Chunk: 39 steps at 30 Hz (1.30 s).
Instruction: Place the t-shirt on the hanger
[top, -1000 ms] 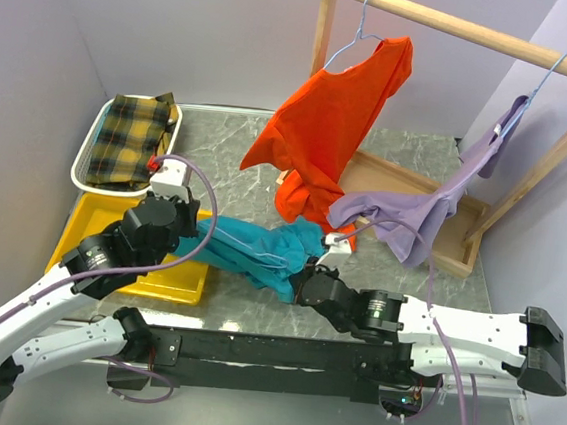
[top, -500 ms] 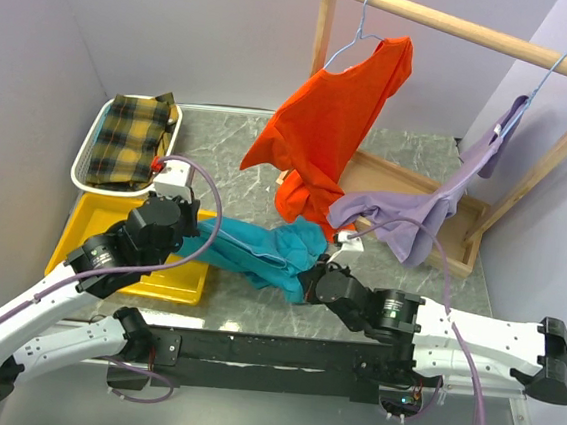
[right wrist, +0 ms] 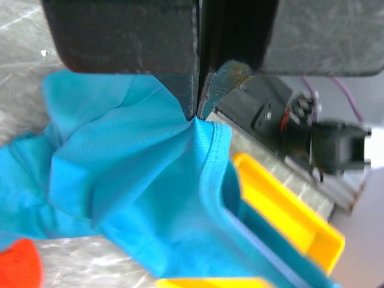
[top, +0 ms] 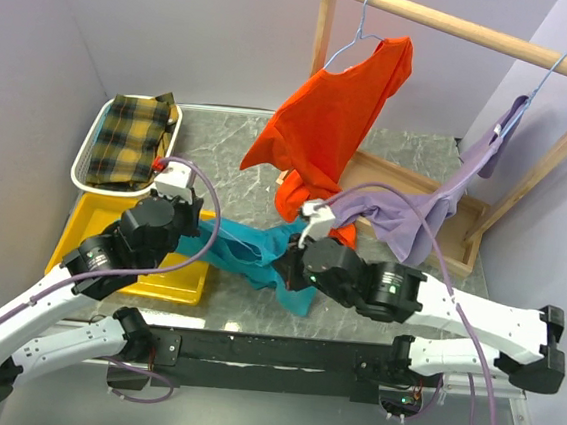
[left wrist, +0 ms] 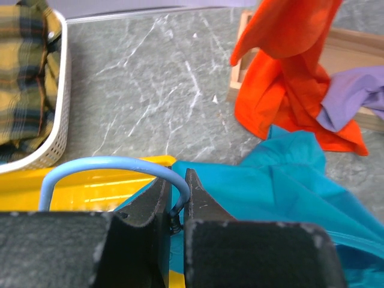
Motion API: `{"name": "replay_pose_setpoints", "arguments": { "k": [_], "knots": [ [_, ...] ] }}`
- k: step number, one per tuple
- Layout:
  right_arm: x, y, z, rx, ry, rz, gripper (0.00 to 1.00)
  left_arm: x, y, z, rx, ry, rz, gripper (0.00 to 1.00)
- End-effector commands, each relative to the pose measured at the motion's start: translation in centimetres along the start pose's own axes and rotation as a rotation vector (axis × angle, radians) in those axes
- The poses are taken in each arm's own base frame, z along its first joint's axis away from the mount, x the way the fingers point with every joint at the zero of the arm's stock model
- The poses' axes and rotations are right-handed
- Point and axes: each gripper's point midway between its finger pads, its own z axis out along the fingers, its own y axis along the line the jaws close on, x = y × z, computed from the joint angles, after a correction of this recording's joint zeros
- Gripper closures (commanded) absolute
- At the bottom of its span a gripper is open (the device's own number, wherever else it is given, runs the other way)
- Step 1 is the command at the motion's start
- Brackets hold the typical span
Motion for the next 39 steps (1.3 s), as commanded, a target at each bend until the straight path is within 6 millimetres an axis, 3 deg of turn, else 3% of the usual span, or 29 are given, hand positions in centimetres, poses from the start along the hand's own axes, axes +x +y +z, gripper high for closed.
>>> {"name": "replay_pose_setpoints", "arguments": {
  "k": [1,3,8,13,18,21,25,31,37,39],
  "knots": [
    [-1.6,3.4,-1.0,-0.119,0.063,-0.123,1.00,-3.7,-2.4,-1.2,0.135,-0.100,-0.023,0.99],
    [-2.3,4.0,-0.9,-0.117,0.068,-0.165,1.00,-4.3,-3.3,-1.4,0.172,-0.120,-0.029,0.99],
    [-6.9,5.9,-2.4,-0.172,0.003,-0.188,1.00,-4.2,-5.9,-1.8,0.263,-0.127,-0.034,0.99],
    [-10.0,6.1,-3.5,-0.219,-0.040,-0.168,1.00,-4.6,-7.8,-1.8,0.313,-0.132,-0.072,0.99],
    [-9.5,3.8,-3.2,-0.180,-0.014,-0.161,1.00,-7.3,-6.8,-2.7,0.276,-0.179,-0.105,0.99],
    [-9.3,1.3,-3.4,-0.147,-0.018,-0.132,0.98,-8.8,-6.7,-3.5,0.287,-0.199,-0.114,0.99],
    [-9.4,-1.0,-3.8,-0.106,-0.036,-0.109,0.53,-9.5,-8.5,-4.1,0.379,-0.181,-0.102,0.99],
    [-10.1,-2.1,-6.0,-0.091,-0.100,-0.107,0.23,-9.3,-7.7,-3.0,0.293,-0.151,-0.053,0.99],
    [-8.0,-1.8,-6.4,-0.193,-0.097,-0.172,0.18,-8.7,-8.3,-2.3,0.292,-0.131,-0.050,0.99],
    [-6.7,-0.3,-6.7,-0.282,-0.044,-0.204,0.19,-8.7,-8.8,-2.4,0.320,-0.126,-0.045,0.99]
  ]
}}
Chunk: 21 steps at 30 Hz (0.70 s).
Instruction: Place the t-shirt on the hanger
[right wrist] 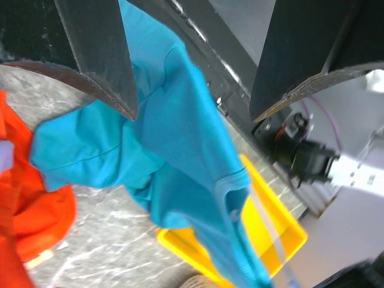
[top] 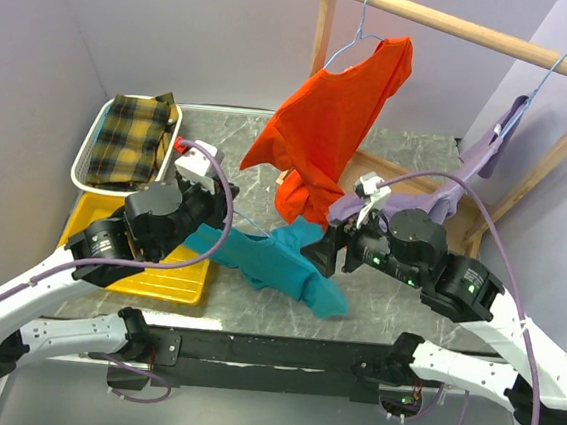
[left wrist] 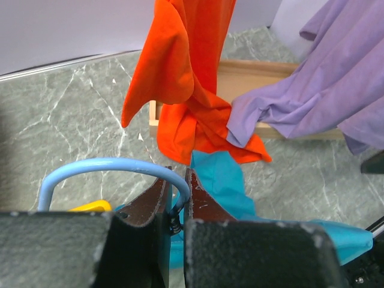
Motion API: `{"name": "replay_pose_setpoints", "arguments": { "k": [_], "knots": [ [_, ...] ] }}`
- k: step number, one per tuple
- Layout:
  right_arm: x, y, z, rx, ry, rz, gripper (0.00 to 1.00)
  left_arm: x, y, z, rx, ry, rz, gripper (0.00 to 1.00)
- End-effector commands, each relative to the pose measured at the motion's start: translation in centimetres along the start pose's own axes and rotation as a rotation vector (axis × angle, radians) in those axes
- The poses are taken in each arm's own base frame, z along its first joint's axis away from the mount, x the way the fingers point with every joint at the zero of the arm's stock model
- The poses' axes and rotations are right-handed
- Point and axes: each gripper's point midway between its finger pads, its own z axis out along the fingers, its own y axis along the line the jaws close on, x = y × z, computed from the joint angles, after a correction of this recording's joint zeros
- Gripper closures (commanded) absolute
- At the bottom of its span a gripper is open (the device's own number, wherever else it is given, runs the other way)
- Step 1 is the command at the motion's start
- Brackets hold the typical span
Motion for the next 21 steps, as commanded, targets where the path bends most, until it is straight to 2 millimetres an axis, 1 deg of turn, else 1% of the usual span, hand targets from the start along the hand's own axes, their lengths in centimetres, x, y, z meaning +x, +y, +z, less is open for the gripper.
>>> {"name": "replay_pose_setpoints", "arguments": {
  "k": [1,2,3,4,6,7,9,13,15,17,19,20,21],
  "knots": [
    [0.7,2.6,0.3,-0.160,0.030,-0.091,0.19,-2.1,-0.9,-0.5,0.048,-0.045,-0.016,0.99],
    [1.1,3.0,0.3,-0.178,0.041,-0.109,0.20,-2.2,-1.2,-0.5,0.061,-0.043,-0.009,0.99],
    [1.4,3.3,0.3,-0.179,0.048,-0.128,0.20,-2.1,-1.8,-0.6,0.100,-0.035,-0.002,0.99],
    [1.9,4.0,0.4,-0.199,0.064,-0.165,0.19,-2.1,-2.0,-0.7,0.115,-0.031,0.004,0.99],
    [2.4,4.3,0.6,-0.194,0.083,-0.205,0.20,-1.8,-2.5,-0.7,0.139,-0.016,0.018,0.99],
    [3.0,4.6,1.0,-0.198,0.107,-0.238,0.20,-1.7,-2.6,-0.7,0.146,-0.010,0.021,0.99],
    [3.4,4.6,1.4,-0.185,0.127,-0.260,0.20,-1.5,-2.6,-0.7,0.146,-0.007,0.014,0.99],
    [4.5,3.2,2.9,-0.086,0.176,-0.291,0.21,-1.9,-2.9,-1.1,0.166,-0.021,-0.003,0.99],
    [5.0,3.0,3.2,-0.072,0.195,-0.307,0.22,-2.0,-2.9,-1.1,0.169,-0.020,-0.003,0.99],
    [5.9,2.9,3.7,-0.061,0.226,-0.325,0.25,-2.0,-2.9,-1.1,0.170,-0.018,-0.002,0.99],
    [7.0,2.6,4.1,-0.045,0.269,-0.343,0.29,-1.8,-2.9,-1.1,0.169,-0.014,0.000,0.99],
    [7.2,2.3,4.3,-0.027,0.276,-0.348,0.32,-1.7,-2.9,-1.1,0.167,-0.012,0.000,0.99],
    [7.8,2.0,4.4,-0.015,0.292,-0.351,0.40,-1.7,-2.9,-1.1,0.168,-0.013,-0.001,0.99]
  ]
}}
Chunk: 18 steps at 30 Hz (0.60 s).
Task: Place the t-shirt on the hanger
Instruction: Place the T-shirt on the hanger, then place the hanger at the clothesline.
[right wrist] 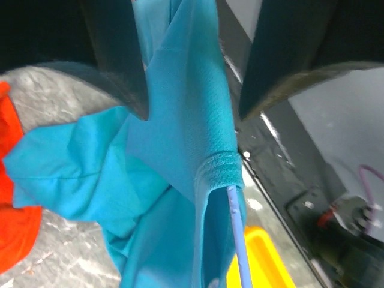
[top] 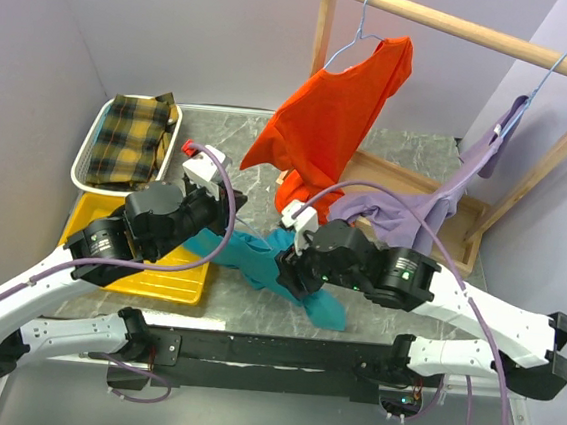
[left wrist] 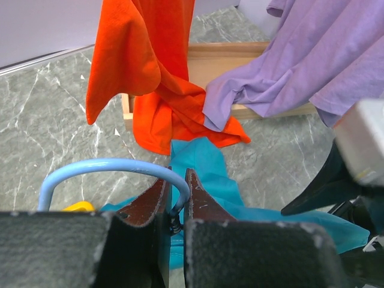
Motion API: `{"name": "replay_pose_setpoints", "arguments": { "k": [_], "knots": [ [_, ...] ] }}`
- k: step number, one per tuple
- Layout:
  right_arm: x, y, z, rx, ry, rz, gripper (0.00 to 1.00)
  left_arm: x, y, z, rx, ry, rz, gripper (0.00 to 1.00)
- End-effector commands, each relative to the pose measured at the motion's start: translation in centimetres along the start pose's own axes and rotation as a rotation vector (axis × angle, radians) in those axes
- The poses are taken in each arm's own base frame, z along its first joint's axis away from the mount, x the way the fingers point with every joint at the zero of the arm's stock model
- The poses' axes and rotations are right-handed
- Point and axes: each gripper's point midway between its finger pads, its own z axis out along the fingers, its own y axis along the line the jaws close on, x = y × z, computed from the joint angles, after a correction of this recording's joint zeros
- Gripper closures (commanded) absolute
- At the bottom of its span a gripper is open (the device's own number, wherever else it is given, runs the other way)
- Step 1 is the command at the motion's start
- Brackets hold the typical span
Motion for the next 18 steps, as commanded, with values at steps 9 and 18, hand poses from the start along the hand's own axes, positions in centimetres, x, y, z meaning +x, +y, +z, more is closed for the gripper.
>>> {"name": "replay_pose_setpoints", "arguments": {
  "k": [9,18],
  "knots": [
    [2.1,0.5,1.5,0.009,0.076,-0.060,0.65,-1.7,-0.5,-0.4,0.027,-0.053,-0.018,0.99],
    [2.2,0.7,1.0,-0.006,0.043,-0.040,1.00,-1.4,-0.4,-0.1,0.013,-0.052,-0.026,0.92]
  ]
}}
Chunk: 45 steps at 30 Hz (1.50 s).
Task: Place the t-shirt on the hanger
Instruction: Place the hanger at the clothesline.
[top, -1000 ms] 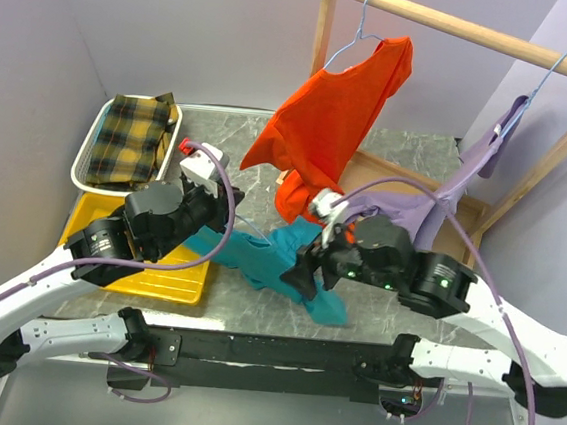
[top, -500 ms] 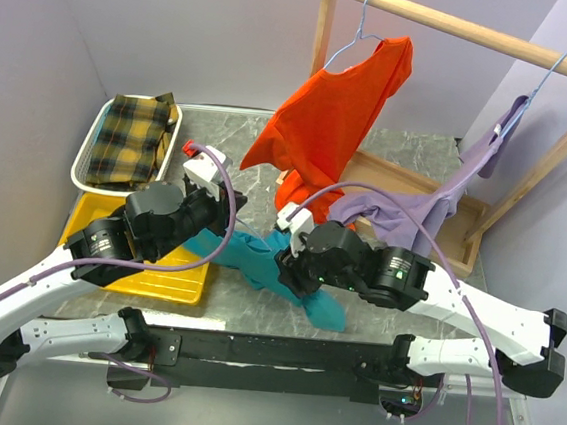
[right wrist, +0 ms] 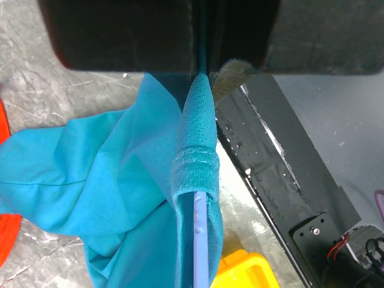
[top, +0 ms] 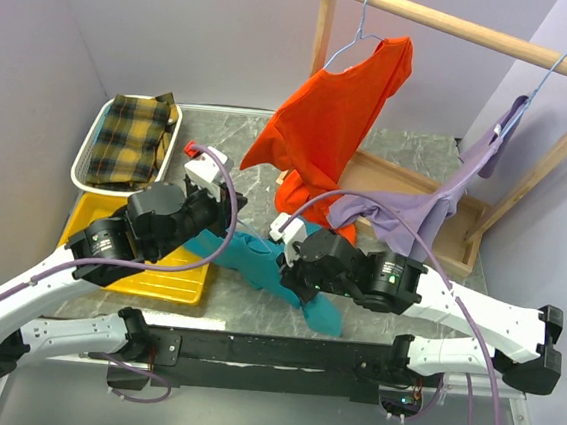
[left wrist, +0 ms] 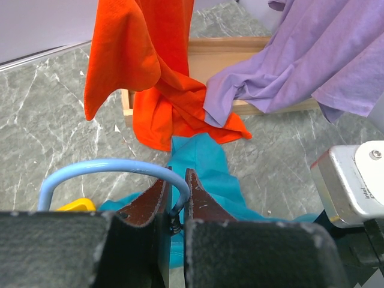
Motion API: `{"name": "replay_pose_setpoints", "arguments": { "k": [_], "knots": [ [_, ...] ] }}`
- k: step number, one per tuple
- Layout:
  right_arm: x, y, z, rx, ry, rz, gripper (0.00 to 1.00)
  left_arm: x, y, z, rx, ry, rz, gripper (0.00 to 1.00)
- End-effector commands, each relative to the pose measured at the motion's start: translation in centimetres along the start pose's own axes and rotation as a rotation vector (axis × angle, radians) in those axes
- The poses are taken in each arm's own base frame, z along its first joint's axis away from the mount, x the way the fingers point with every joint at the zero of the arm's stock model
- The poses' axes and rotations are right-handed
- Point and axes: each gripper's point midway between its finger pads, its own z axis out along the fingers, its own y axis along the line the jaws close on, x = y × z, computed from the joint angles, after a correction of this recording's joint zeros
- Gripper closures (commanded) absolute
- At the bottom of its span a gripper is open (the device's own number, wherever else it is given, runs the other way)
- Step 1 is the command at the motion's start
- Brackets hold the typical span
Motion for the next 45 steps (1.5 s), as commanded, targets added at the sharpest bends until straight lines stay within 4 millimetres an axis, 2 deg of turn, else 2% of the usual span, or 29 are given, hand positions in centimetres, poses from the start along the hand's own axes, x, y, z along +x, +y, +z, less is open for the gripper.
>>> {"name": "replay_pose_setpoints", "arguments": {
  "k": [1,2,3,4,5,6,9,11,12,14,16,23,26,28,32,36,40,43,45],
  "knots": [
    [-0.4,-0.1,-0.7,0.004,-0.051,0.024,1.00,-1.9,-0.4,-0.2,0.009,-0.068,-0.033,0.89],
    [-0.3,0.0,-0.8,-0.007,-0.057,0.027,1.00,-1.8,-0.2,-0.1,0.000,-0.064,-0.032,0.86],
    [-0.6,0.1,-1.2,-0.014,-0.075,0.034,1.00,-2.0,-0.1,-0.2,-0.004,-0.068,-0.033,0.72],
    [-0.7,0.1,-1.4,-0.016,-0.084,0.037,1.00,-2.1,0.0,-0.3,-0.009,-0.072,-0.038,0.63],
    [-0.4,0.0,-1.4,-0.014,-0.082,0.040,1.00,-2.2,0.0,-0.3,-0.013,-0.074,-0.039,0.59],
    [-0.6,0.0,-1.7,-0.018,-0.098,0.045,1.00,-2.4,0.0,-0.4,-0.009,-0.079,-0.038,0.48],
    [-0.8,0.0,-2.3,-0.026,-0.123,0.054,1.00,-2.2,0.1,-0.3,-0.015,-0.066,-0.021,0.25],
    [-0.7,0.2,-2.6,-0.036,-0.127,0.059,1.00,-1.9,0.6,-0.4,-0.041,-0.049,0.002,0.16],
    [-0.7,0.3,-2.8,-0.044,-0.130,0.062,1.00,-2.2,1.0,-0.5,-0.061,-0.053,0.005,0.08],
    [-0.3,0.3,-3.0,-0.044,-0.122,0.071,1.00,-2.5,1.4,-0.9,-0.075,-0.063,0.007,0.01],
    [0.1,0.1,-3.5,-0.041,-0.118,0.078,1.00,-3.1,1.3,-1.4,-0.065,-0.082,0.003,0.04],
    [1.5,-0.5,-5.5,-0.028,-0.130,0.128,1.00,-7.3,0.6,-4.4,0.019,-0.227,-0.056,0.04],
    [1.9,-0.9,-5.7,-0.015,-0.137,0.142,1.00,-8.3,-0.2,-5.1,0.077,-0.260,-0.059,0.04],
    [2.0,-0.8,-5.6,-0.017,-0.135,0.145,1.00,-8.2,-0.7,-5.0,0.103,-0.251,-0.033,0.04],
    [1.4,-0.8,-5.2,-0.014,-0.148,0.157,1.00,-6.6,-2.3,-3.9,0.175,-0.178,0.029,0.04],
    [1.4,-1.7,-5.7,0.041,-0.149,0.196,1.00,-6.3,-1.8,-3.9,0.152,-0.184,0.015,0.04],
    [0.8,-2.1,-8.3,0.054,-0.174,0.249,1.00,-7.1,-0.9,-4.4,0.107,-0.228,-0.025,0.04],
    [1.0,-2.6,-10.6,0.070,-0.189,0.294,1.00,-7.2,0.0,-4.3,0.053,-0.249,-0.080,0.01],
    [1.8,-3.2,-11.8,0.097,-0.176,0.319,1.00,-6.8,1.0,-3.8,-0.011,-0.261,-0.135,0.03]
  ]
}}
